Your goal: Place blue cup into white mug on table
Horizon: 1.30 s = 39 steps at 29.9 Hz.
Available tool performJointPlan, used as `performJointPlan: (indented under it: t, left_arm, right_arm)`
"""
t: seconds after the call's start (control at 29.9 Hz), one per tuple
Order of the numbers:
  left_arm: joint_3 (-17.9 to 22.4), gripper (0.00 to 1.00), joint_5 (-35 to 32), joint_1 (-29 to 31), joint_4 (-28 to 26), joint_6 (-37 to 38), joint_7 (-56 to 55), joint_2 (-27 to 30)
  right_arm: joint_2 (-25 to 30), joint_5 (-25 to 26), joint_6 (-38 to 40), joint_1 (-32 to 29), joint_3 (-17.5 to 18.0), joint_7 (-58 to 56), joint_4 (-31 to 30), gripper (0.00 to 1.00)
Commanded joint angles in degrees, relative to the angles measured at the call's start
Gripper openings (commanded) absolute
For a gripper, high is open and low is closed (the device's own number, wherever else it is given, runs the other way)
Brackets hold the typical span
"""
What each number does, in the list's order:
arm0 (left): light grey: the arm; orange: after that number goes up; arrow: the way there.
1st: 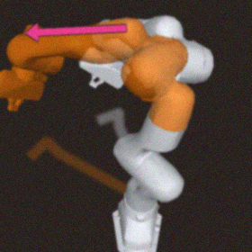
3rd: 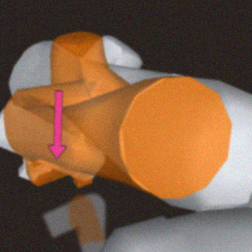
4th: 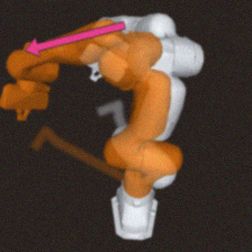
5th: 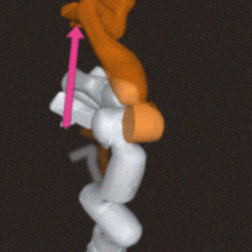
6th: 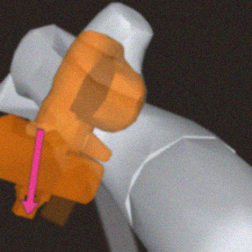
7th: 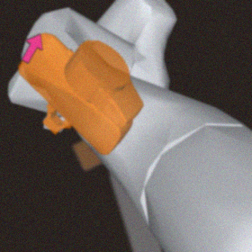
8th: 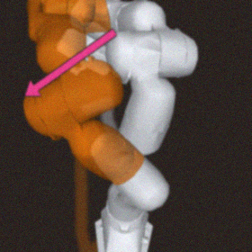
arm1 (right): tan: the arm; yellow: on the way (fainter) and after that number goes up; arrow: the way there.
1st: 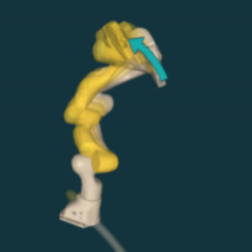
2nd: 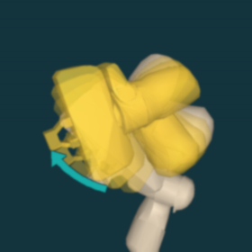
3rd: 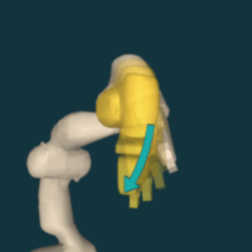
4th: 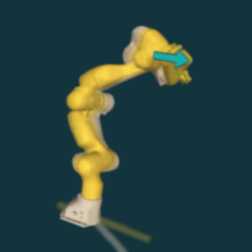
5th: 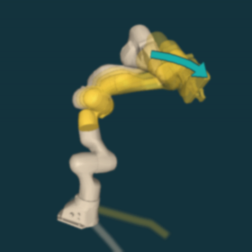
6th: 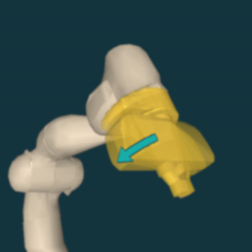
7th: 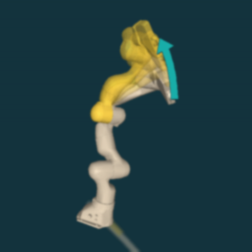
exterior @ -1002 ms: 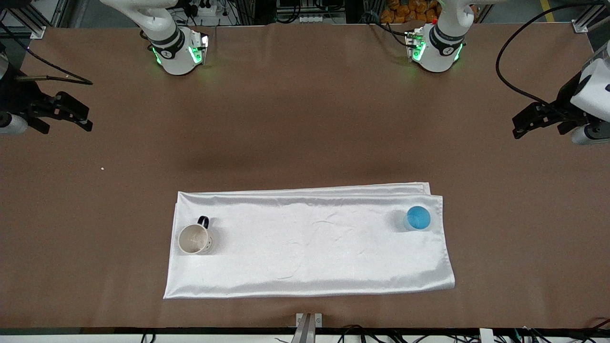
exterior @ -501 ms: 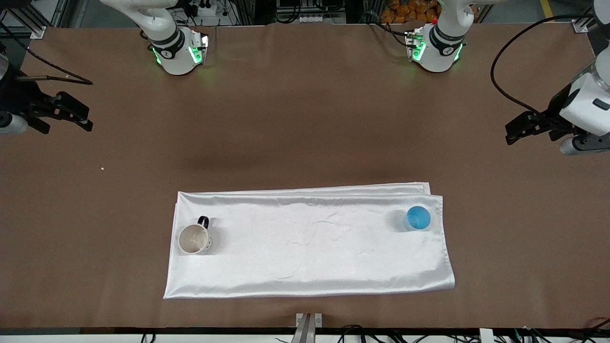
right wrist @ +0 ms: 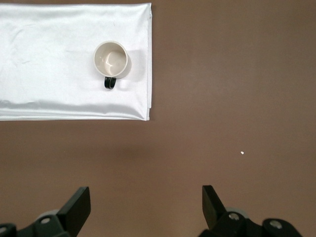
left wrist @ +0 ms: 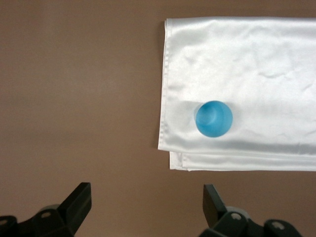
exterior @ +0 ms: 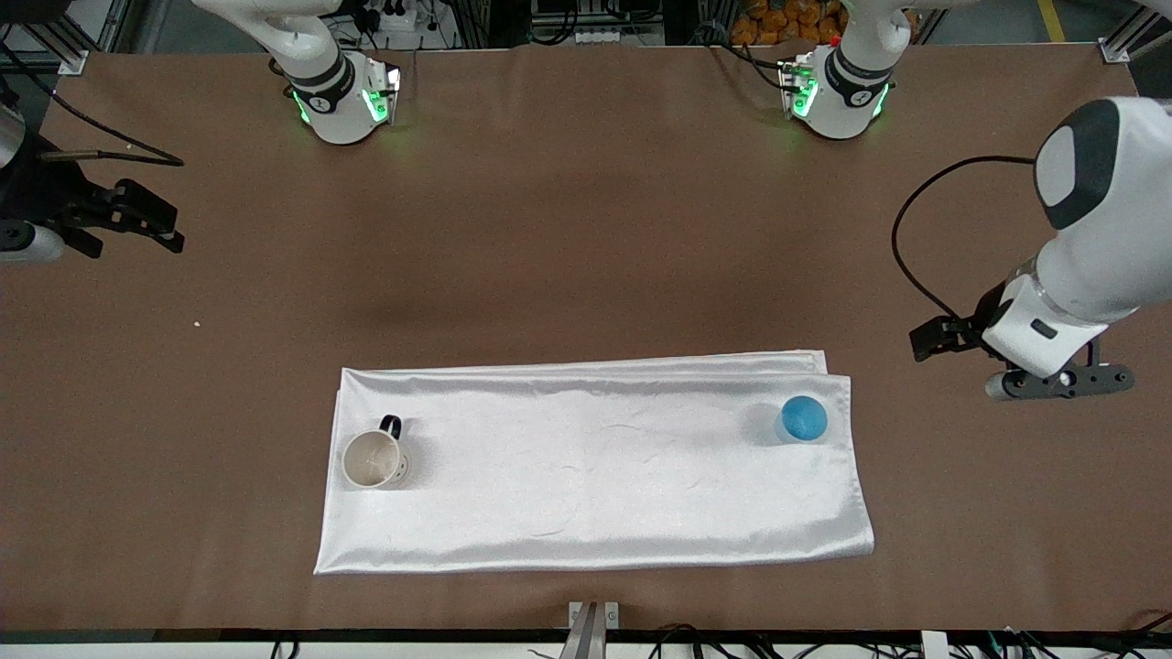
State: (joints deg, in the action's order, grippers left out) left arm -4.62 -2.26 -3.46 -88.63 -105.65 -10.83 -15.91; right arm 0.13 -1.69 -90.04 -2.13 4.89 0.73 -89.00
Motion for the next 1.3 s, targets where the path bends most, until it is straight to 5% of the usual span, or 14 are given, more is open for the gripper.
performJointPlan:
  t: [0.0,0.4,1.27]
  left_arm:
    - [0.23,1.00,1.64,-0.93,0.74,-2.80,0.46,-3.24]
    - [0.14,1.00,2.78,-1.73,0.48,-8.52,-2.43,-9.40]
    - [0.14,1.00,2.52,-5.07,-1.89,-21.88,-6.57,-19.25]
  right_arm:
    - [-1.09,-0.33,1.09,-0.15,0.12,0.41,0.59,1.00]
    - [-7.42,-4.02,-0.57,1.87,0.12,1.20,-0.38,1.00]
    - [-18.67,-4.20,-22.62,8.98,0.12,1.38,-7.67,1.00]
